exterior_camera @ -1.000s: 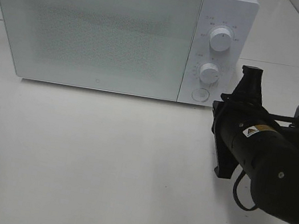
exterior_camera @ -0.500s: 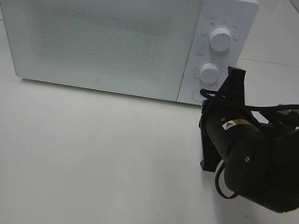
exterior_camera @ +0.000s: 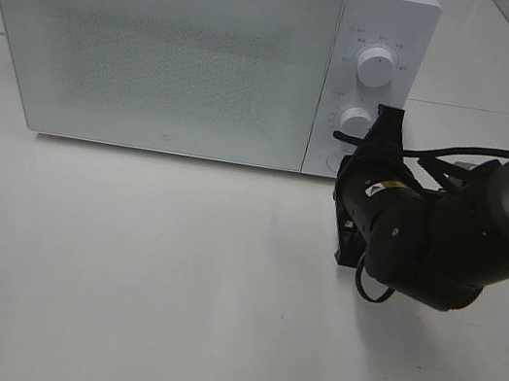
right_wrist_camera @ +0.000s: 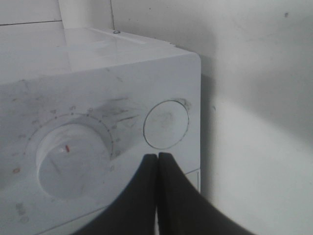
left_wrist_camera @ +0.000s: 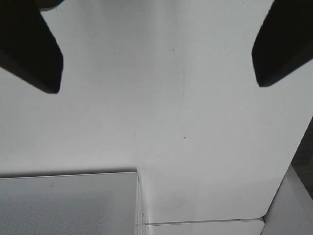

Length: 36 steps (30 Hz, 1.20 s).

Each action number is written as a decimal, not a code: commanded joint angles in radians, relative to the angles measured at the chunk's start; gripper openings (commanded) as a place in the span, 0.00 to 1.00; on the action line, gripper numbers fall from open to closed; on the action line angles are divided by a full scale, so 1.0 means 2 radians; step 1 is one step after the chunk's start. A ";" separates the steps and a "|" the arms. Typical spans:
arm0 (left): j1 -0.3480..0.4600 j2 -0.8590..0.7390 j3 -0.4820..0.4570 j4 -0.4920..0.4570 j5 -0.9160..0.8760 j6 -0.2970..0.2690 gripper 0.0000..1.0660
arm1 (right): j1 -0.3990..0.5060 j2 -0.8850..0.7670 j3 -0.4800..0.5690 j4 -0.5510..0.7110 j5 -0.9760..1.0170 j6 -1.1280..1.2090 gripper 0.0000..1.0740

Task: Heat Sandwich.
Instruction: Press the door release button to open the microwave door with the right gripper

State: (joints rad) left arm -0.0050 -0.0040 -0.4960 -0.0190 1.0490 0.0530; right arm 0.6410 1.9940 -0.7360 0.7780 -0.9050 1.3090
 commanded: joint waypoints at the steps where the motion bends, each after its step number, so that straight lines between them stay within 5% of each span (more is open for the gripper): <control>1: 0.000 -0.009 0.002 0.002 -0.006 -0.001 0.92 | -0.012 0.012 -0.022 -0.021 0.013 0.001 0.00; 36: 0.000 -0.009 0.002 0.002 -0.006 -0.001 0.92 | -0.035 0.071 -0.081 -0.023 -0.019 -0.025 0.00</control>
State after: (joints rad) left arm -0.0050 -0.0040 -0.4960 -0.0190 1.0490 0.0530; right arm 0.5770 2.1410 -0.8890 0.7340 -0.8940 1.2810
